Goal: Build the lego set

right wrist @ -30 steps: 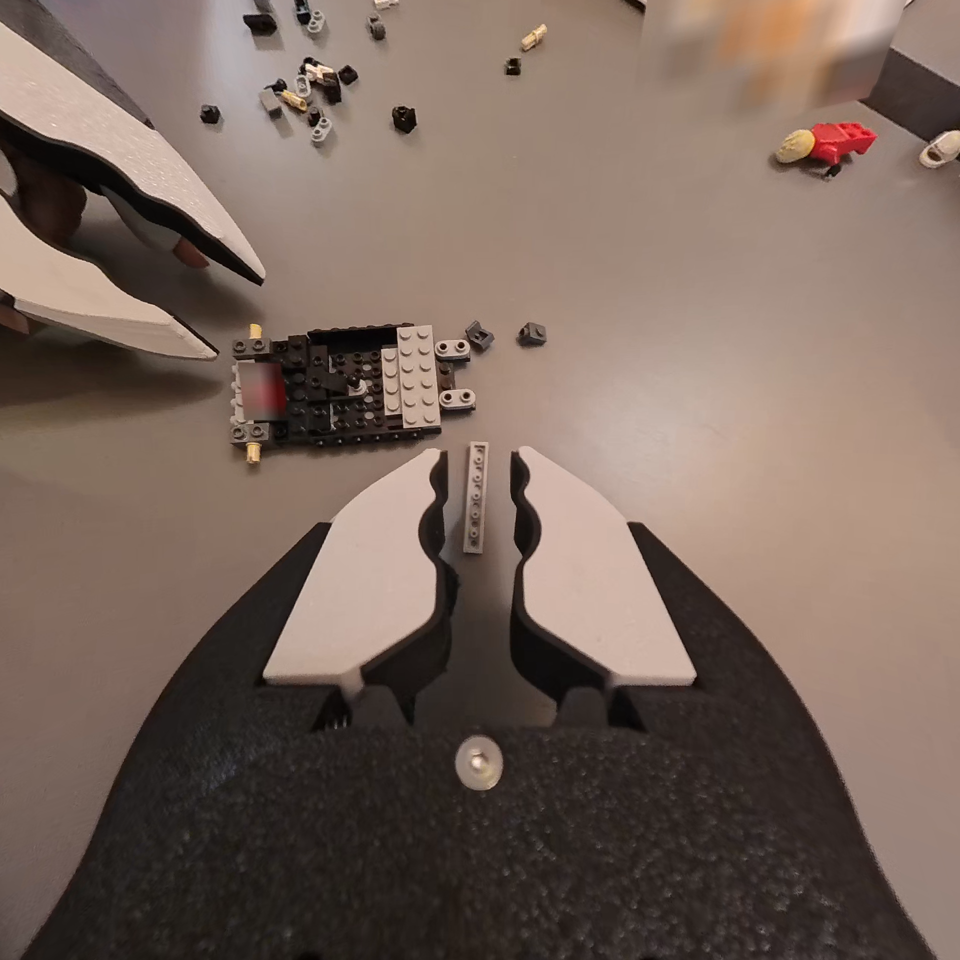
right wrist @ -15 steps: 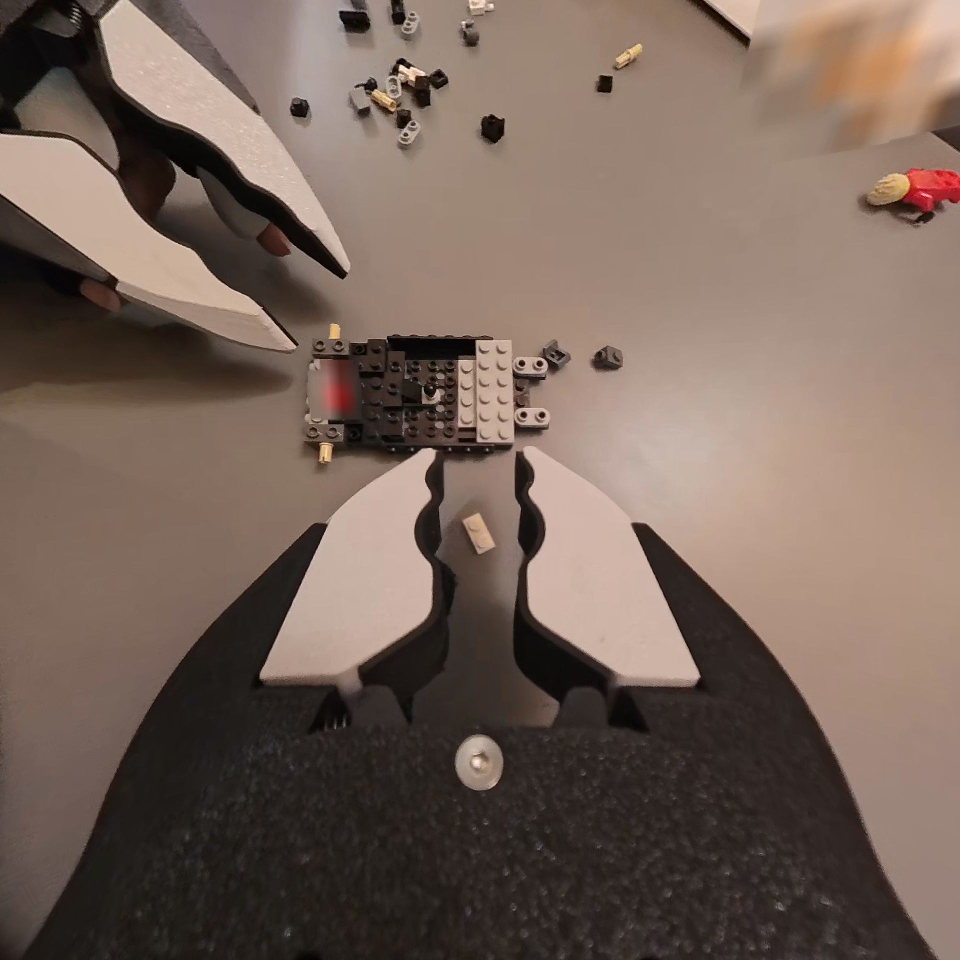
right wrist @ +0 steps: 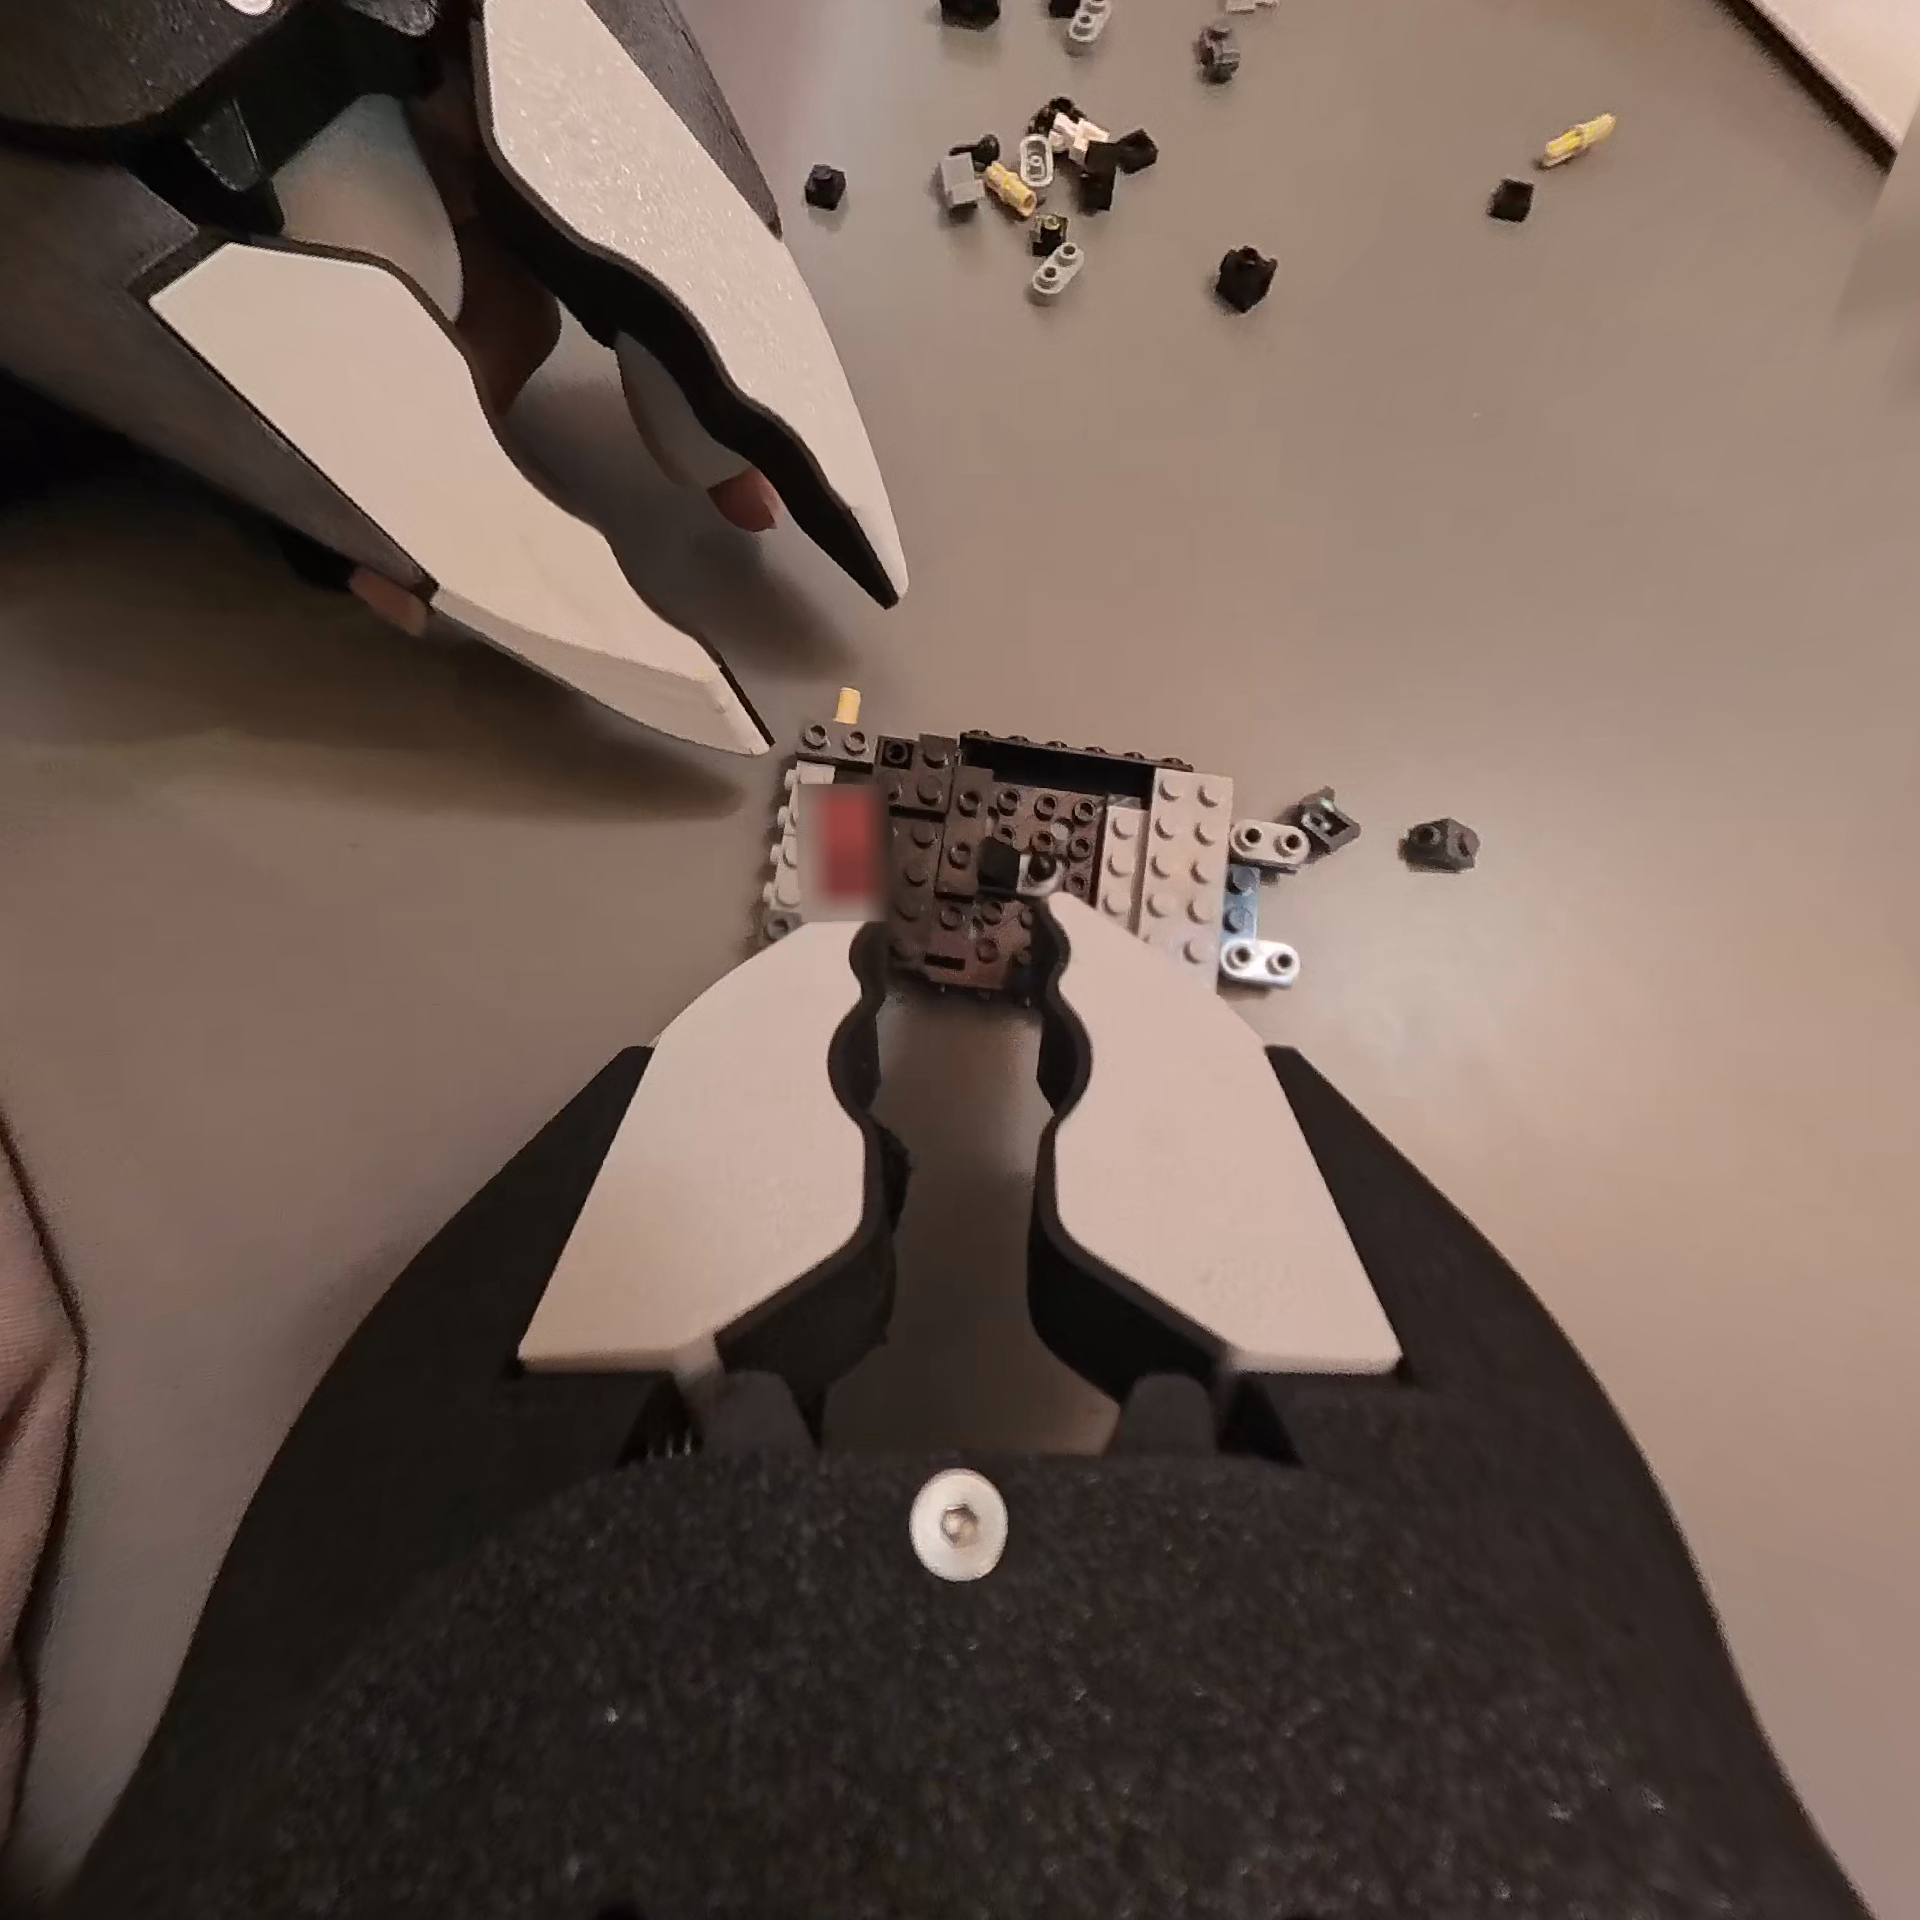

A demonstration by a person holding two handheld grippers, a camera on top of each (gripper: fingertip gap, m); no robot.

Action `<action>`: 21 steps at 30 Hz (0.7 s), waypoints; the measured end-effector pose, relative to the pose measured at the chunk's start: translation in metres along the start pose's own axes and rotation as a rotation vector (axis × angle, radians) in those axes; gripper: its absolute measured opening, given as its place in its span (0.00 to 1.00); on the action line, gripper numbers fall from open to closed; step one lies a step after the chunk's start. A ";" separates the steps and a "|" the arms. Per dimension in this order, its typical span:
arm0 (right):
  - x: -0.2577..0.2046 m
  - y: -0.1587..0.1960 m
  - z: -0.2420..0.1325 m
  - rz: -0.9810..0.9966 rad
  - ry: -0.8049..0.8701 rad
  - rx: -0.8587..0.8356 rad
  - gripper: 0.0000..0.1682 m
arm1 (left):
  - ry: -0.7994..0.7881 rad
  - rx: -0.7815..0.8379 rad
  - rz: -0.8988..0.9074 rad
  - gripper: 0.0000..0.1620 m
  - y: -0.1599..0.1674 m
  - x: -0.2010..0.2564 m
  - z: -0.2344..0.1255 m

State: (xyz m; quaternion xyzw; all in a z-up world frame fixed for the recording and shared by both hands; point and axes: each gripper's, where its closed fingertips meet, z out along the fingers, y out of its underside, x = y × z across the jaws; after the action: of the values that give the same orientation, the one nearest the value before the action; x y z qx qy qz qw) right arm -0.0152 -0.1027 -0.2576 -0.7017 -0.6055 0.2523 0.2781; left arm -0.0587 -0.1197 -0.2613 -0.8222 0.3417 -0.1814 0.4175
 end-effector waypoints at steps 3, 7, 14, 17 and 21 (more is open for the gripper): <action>0.000 -0.003 0.006 0.004 -0.011 -0.007 0.15 | 0.003 -0.001 -0.005 0.22 0.000 0.000 0.000; -0.002 -0.012 0.013 0.008 -0.036 -0.013 0.14 | 0.006 -0.001 -0.005 0.22 0.000 0.000 0.000; -0.008 -0.016 0.027 -0.046 -0.093 -0.087 0.12 | 0.016 -0.009 0.004 0.22 0.001 0.004 0.000; -0.010 -0.014 0.029 -0.062 -0.111 -0.129 0.12 | 0.022 -0.012 0.009 0.21 0.001 0.006 0.001; -0.010 -0.014 0.030 -0.075 -0.120 -0.159 0.11 | 0.023 -0.028 0.022 0.19 0.003 0.009 0.004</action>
State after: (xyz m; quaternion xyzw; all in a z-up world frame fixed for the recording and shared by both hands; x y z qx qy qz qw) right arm -0.0472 -0.1082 -0.2693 -0.6820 -0.6650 0.2347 0.1941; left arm -0.0513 -0.1252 -0.2655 -0.8220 0.3581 -0.1812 0.4040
